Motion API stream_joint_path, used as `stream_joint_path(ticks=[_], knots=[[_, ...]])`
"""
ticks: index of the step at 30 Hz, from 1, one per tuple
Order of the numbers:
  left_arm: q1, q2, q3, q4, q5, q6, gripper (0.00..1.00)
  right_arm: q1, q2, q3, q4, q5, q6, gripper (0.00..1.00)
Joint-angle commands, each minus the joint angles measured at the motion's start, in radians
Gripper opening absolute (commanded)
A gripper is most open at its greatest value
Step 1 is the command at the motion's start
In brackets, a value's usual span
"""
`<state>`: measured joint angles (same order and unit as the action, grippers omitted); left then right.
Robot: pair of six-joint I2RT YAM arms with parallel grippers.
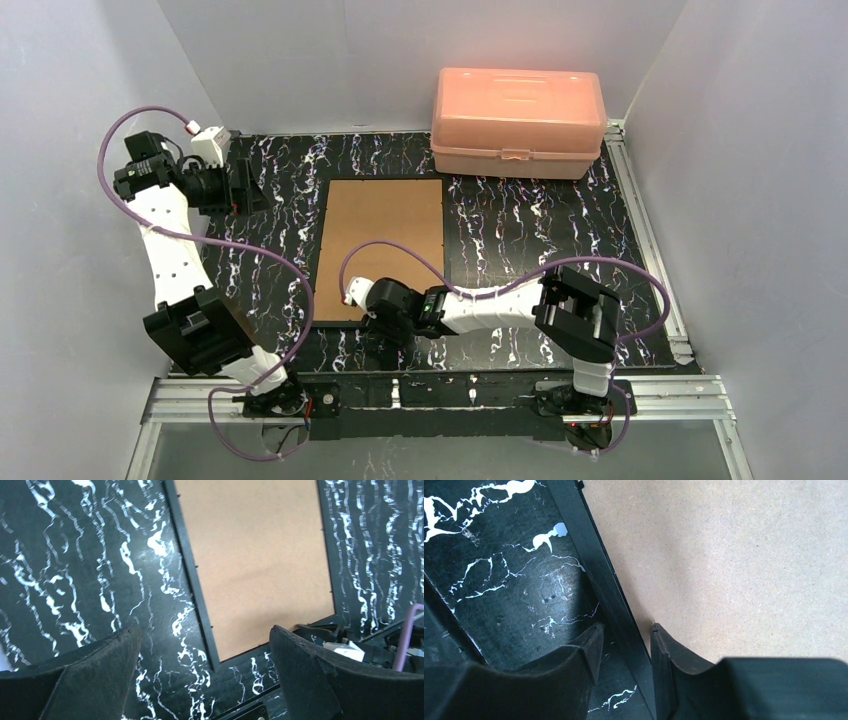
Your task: Put the photo into the frame
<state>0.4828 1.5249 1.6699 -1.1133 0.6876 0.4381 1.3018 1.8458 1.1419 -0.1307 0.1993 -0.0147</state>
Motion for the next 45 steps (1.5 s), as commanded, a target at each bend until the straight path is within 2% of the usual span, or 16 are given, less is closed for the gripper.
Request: stream_joint_path(ticks=[1,8,15,21,26,27,29,30,33,35,37,45], knots=[[0.004,-0.059,-0.039,0.006,0.19,0.028,0.98,0.012,0.014,0.021,0.033,0.051,-0.016,0.44],[0.006,-0.156,-0.159,0.004,0.38,0.208,0.98,0.02,0.021,0.034,0.022,0.093,0.0,0.18],[0.005,-0.208,-0.187,-0.233,0.462,0.645,0.98,0.005,-0.058,0.12,-0.02,0.139,0.039,0.03],[0.005,-0.272,-0.26,-0.45,0.407,1.038,0.98,-0.03,-0.124,0.187,-0.049,0.092,0.065,0.01],[0.008,-0.378,-0.387,-0.416,0.345,1.214,0.98,-0.071,-0.148,0.204,-0.079,0.036,0.076,0.01],[0.008,-0.406,-0.429,-0.386,0.333,1.242,0.98,-0.077,-0.155,0.19,-0.081,0.029,0.082,0.08],[0.008,-0.482,-0.528,-0.292,0.303,1.288,0.98,-0.098,-0.17,0.154,-0.082,0.026,0.124,0.31],[0.006,-0.517,-0.586,-0.23,0.289,1.294,0.98,-0.119,-0.171,0.149,-0.101,0.044,0.165,0.38],[-0.026,-0.594,-0.72,-0.053,0.237,1.256,0.98,-0.229,-0.16,0.149,-0.237,0.15,0.328,0.49],[-0.093,-0.593,-0.747,0.014,0.171,1.163,0.98,-0.31,-0.151,0.127,-0.297,0.156,0.429,0.55],[-0.178,-0.569,-0.746,0.009,0.081,1.132,0.98,-0.362,-0.14,0.105,-0.335,0.154,0.486,0.57],[-0.307,-0.58,-0.805,-0.04,0.048,1.242,0.98,-0.457,-0.084,0.04,-0.281,0.062,0.546,0.58]])
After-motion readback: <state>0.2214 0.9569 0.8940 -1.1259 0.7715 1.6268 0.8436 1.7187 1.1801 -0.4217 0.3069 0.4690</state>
